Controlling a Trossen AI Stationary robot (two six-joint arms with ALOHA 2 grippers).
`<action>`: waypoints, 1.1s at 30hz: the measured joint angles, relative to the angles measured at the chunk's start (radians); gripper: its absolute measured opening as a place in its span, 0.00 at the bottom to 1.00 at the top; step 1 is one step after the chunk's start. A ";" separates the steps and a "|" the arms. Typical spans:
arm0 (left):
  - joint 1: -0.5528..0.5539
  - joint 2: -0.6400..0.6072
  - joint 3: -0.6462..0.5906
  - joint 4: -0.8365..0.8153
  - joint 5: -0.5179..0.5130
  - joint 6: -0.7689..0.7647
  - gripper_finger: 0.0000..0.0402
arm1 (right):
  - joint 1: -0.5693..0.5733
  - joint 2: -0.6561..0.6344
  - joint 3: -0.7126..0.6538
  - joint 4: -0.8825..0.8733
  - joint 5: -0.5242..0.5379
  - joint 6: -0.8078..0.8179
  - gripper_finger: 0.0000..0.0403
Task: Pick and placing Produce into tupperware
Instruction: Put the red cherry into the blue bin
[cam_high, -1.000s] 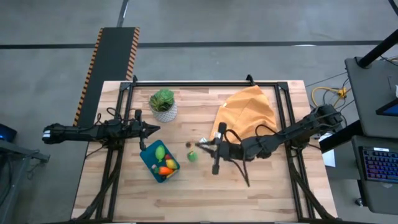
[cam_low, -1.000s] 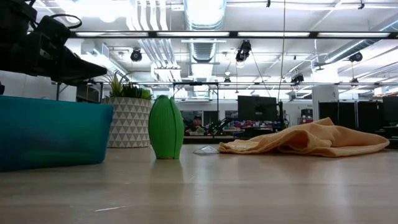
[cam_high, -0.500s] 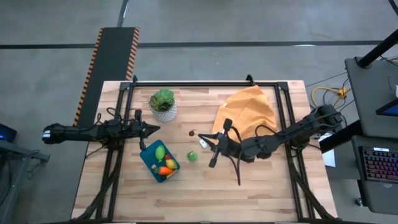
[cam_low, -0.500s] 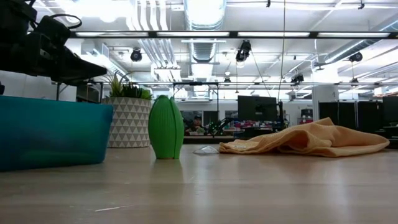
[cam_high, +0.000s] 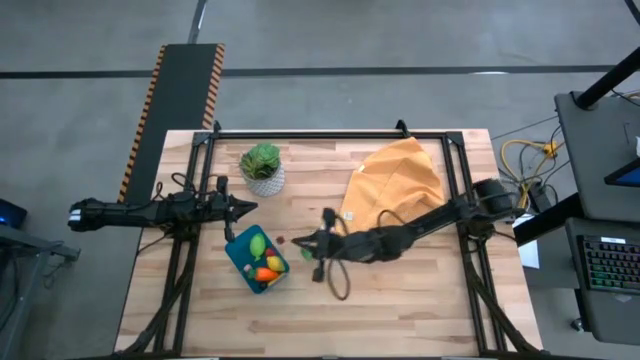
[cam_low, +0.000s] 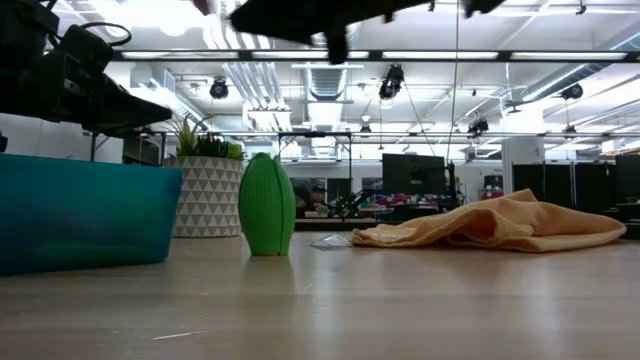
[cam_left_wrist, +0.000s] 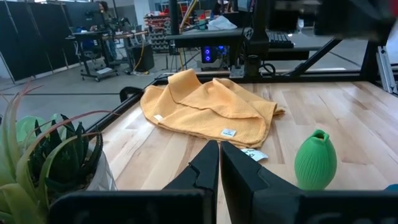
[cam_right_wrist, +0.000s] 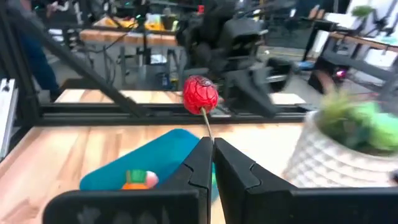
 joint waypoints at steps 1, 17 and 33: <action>0.000 0.000 0.000 0.000 0.000 0.000 0.00 | 0.000 0.033 0.031 -0.002 -0.007 -0.001 0.02; 0.000 0.002 0.000 0.000 0.000 0.000 0.00 | 0.017 0.420 0.654 -0.685 -0.061 -0.018 0.02; 0.000 0.002 0.000 0.000 0.000 0.000 0.00 | 0.033 0.536 0.856 -0.953 -0.116 -0.045 0.02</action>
